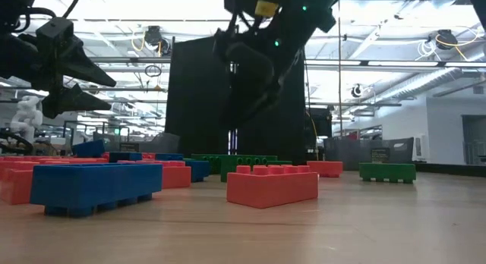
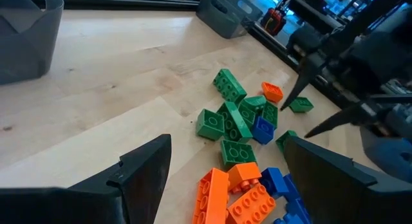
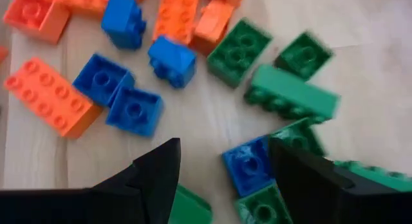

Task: Sort blocks
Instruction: Put the blue game piece into the bottom black bin

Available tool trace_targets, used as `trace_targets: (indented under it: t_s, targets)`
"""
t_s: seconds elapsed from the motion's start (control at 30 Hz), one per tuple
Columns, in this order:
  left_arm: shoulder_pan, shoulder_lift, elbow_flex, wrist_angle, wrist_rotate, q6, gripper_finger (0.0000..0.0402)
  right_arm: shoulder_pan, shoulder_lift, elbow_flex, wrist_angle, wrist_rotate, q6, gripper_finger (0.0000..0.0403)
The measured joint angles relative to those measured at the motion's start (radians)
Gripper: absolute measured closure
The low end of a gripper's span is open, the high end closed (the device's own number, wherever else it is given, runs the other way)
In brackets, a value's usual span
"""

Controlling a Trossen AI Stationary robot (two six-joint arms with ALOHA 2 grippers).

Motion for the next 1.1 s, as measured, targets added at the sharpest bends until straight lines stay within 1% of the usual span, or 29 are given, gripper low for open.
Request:
trace_targets:
  t_s: [0.23, 0.57, 0.77, 1.1]
  targets:
    - [0.000, 0.009, 0.000, 0.000, 0.000, 0.001, 0.0098, -0.008, 0.022, 0.000, -0.003, -0.008, -0.046, 0.0172]
    - [0.000, 0.013, 0.000, -0.001, 0.000, 0.002, 0.0098, -0.048, 0.023, 0.000, -0.005, -0.002, -0.083, 0.0172]
    - [0.000, 0.013, 0.000, -0.001, 0.000, 0.002, 0.0098, -0.049, 0.023, 0.000, -0.004, -0.002, -0.106, 0.0172]
    - [0.000, 0.016, 0.000, 0.000, 0.000, 0.000, 0.0098, -0.050, 0.099, 0.001, 0.020, -0.007, -0.097, 0.0172]
